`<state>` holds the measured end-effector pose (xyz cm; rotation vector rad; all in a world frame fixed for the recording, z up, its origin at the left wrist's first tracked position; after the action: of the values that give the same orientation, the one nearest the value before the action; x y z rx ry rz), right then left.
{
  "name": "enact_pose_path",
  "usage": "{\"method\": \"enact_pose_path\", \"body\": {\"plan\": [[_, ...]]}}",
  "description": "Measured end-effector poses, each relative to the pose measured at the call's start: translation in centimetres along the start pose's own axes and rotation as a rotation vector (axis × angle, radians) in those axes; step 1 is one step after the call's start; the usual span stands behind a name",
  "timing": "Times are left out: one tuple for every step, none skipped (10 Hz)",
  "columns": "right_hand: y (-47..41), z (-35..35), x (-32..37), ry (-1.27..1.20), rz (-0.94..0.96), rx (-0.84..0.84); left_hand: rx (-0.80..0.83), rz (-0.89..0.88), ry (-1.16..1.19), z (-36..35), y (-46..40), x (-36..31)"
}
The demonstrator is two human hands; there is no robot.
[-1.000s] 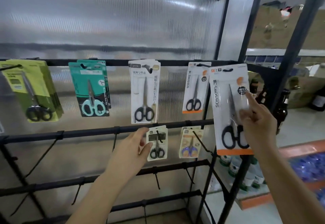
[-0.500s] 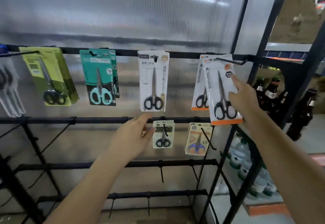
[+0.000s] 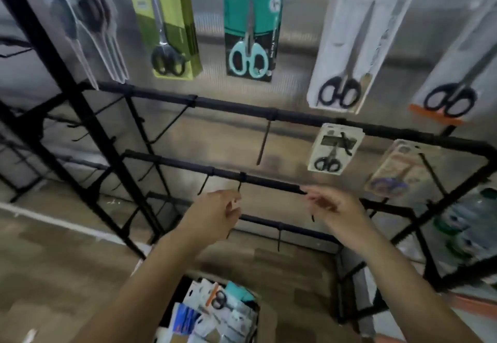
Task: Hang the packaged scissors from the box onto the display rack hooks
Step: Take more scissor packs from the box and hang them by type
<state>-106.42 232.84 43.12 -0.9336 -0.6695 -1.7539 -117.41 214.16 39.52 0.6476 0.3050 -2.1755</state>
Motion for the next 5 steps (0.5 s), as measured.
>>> {"method": "enact_pose_path", "body": {"plan": [[0.1,-6.9,-3.1,0.059,-0.13,0.19,0.087,0.098,-0.041,-1.5,1.7,5.6],[1.2,-12.2,-6.2,0.154,-0.253,0.272,0.16,0.193,-0.055,-2.9,3.9,11.7],[2.4,-17.5,-9.1,0.24,-0.357,0.319,0.227,0.251,-0.057,-4.3,6.4,17.8],[3.9,-22.9,-11.5,0.262,-0.481,0.383,0.345,0.327,-0.08,-6.6,8.3,23.3],[5.6,-29.2,-15.7,0.275,-0.566,0.403,0.496,0.375,-0.138,-10.0,10.0,28.3]]}}
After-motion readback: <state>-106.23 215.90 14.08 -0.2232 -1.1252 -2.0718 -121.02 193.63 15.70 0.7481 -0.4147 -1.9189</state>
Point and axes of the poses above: each hand's wrist, its own y-axis away from the middle knuckle, its own z-axis out of the back of the hand, x = y × z, the point moved 7 cm from there along -y, towards the middle knuckle
